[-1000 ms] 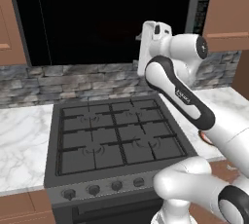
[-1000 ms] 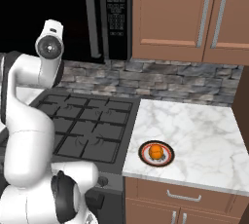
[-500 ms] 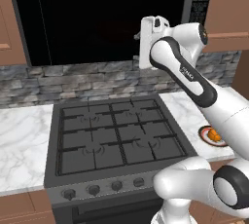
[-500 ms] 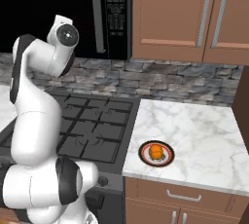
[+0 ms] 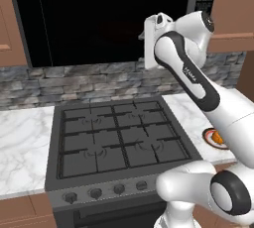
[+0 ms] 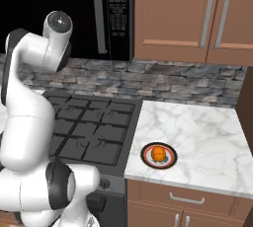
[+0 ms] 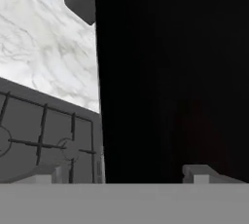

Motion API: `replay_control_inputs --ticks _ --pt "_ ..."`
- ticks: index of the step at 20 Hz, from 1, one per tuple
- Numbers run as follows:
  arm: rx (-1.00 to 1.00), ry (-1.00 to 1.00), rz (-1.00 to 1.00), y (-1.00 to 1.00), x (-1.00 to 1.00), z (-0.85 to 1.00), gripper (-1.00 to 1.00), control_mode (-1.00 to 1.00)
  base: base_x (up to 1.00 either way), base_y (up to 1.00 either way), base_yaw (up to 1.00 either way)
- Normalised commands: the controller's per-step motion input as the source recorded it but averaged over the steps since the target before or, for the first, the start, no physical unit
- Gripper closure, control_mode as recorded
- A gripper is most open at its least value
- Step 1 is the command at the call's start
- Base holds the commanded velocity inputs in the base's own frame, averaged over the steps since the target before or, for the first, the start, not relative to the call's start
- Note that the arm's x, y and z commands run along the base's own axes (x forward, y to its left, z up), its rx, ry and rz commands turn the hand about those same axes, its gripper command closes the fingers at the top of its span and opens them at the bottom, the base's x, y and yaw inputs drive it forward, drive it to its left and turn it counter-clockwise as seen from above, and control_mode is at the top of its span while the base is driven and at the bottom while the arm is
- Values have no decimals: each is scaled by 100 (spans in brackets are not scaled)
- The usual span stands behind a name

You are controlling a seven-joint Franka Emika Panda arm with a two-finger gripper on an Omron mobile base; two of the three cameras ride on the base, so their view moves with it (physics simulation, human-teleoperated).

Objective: Remove the orange from the bowl and place it on the small plate. Then place the bowl with only the shrimp in the microwave, close the door, and press the start button to microwave the shrimp.

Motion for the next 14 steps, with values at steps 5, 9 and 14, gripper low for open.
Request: replay_control_inputs --ticks 5,9,14 --pt "5 -10 -1 -57 -100 8 -100 -100 0 0 0" --pt "5 -11 -1 -87 -100 17 -100 -100 0 0 0" --pt "6 -9 -8 -100 -75 -6 -100 -100 0 0 0"
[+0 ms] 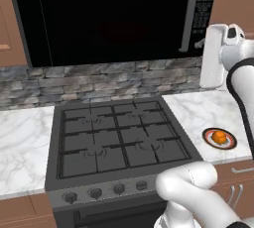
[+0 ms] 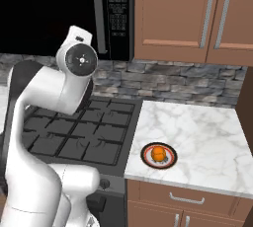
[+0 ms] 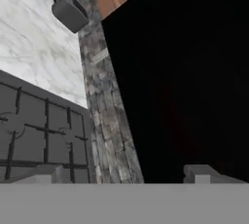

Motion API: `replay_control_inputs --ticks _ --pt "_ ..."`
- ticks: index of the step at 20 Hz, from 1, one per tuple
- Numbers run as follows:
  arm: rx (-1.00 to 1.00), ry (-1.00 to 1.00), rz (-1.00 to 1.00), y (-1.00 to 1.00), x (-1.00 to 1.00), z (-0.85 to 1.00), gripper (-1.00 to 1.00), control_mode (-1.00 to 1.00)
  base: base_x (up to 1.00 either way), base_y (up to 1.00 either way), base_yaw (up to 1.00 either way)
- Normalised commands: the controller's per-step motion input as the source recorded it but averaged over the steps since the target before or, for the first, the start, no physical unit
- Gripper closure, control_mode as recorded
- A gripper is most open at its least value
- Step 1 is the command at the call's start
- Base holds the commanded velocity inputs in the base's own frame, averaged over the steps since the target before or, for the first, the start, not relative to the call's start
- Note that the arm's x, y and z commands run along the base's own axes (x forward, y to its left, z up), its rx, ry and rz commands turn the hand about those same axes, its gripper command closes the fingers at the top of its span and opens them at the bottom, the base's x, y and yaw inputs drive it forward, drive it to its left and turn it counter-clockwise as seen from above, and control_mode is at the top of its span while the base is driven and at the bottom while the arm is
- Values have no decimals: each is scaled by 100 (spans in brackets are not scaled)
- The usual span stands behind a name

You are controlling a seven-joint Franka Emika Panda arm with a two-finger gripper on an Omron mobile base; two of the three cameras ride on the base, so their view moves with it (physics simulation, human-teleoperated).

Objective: Remove the orange from the bowl and place it on the small plate. Then place the bowl with only the shrimp in the microwave, close the door, and press the start button to microwave the shrimp.

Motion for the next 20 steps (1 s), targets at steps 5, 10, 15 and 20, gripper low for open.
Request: replay_control_inputs --ticks 5,10,15,20 --pt "8 -17 -15 -99 -12 -7 -100 -100 0 0 0" --pt "6 -1 -8 -48 10 -2 -100 -100 0 0 0" --pt "0 0 0 -2 26 -1 -100 -100 0 0 0" --pt "0 0 0 0 40 14 -100 -100 0 0 0"
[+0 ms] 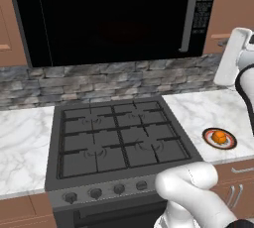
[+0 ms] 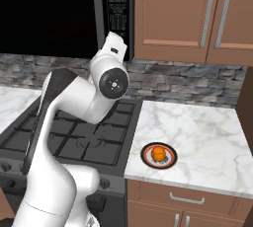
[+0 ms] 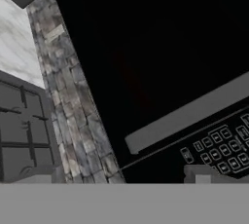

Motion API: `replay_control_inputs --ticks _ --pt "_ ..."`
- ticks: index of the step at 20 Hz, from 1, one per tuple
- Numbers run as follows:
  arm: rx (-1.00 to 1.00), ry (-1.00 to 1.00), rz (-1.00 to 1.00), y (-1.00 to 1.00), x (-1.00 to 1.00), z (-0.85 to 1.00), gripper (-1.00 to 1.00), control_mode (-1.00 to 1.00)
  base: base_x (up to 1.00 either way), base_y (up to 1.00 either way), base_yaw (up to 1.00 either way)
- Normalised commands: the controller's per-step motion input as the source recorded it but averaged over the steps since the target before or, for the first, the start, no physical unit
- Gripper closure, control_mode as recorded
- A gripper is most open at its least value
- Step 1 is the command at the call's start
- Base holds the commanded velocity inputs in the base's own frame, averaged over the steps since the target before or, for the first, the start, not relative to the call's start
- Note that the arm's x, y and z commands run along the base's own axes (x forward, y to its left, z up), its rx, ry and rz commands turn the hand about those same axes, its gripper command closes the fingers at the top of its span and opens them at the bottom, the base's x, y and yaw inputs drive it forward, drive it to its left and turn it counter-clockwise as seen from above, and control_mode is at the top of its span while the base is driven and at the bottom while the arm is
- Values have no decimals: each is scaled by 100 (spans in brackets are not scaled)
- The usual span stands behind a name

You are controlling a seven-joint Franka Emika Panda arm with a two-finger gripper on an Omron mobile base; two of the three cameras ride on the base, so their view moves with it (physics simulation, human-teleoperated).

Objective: Remove the orange from the bowl and place it on the small plate. Then place the bowl with only the shrimp in the microwave, close the door, and press the start button to microwave the shrimp.

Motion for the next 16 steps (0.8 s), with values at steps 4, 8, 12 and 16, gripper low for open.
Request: replay_control_inputs --ticks 4,8,12,16 --pt "0 0 0 0 42 11 -100 -100 0 0 0" --pt "0 0 0 0 46 1 -100 -100 0 0 0" --pt "0 0 0 -1 44 0 -100 -100 0 0 0" --pt "0 0 0 -10 40 0 -100 -100 0 0 0"
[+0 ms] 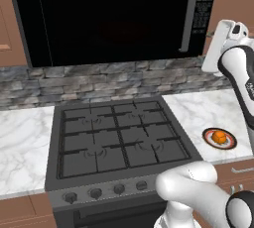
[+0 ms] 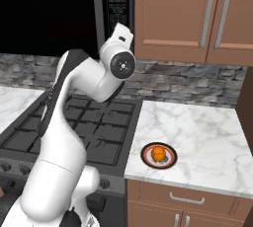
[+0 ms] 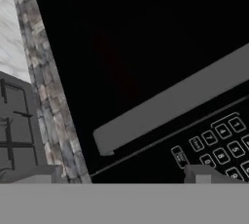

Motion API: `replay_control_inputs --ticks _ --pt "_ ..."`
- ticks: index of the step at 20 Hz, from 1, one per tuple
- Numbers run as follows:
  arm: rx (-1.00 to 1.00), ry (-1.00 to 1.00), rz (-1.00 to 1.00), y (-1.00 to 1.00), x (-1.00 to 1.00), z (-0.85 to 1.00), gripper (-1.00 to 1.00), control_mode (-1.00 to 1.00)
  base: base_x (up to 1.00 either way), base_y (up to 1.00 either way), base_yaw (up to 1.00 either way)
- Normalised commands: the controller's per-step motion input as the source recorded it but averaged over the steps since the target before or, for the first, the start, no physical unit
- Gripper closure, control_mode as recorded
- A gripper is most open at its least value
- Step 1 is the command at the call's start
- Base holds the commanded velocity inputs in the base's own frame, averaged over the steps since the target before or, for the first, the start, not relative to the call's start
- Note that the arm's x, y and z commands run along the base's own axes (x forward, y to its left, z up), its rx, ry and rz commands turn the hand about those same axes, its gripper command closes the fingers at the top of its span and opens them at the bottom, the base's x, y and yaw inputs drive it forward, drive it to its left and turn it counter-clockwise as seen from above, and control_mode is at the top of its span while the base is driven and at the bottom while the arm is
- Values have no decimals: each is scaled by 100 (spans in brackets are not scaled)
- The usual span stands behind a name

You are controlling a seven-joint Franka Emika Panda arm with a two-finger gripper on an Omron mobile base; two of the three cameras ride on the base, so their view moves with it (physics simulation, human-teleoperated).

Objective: Remove the orange from the bowl and place it on the small plate. Then place the bowl with only the shrimp in the microwave, close the door, and press the start button to microwave the shrimp.

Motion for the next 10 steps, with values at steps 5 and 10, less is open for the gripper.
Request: replay_control_inputs --ticks 5,10 --pt "0 0 0 -8 39 0 -100 -100 0 0 0" --pt "0 0 0 -2 33 -2 -100 -100 0 0 0"
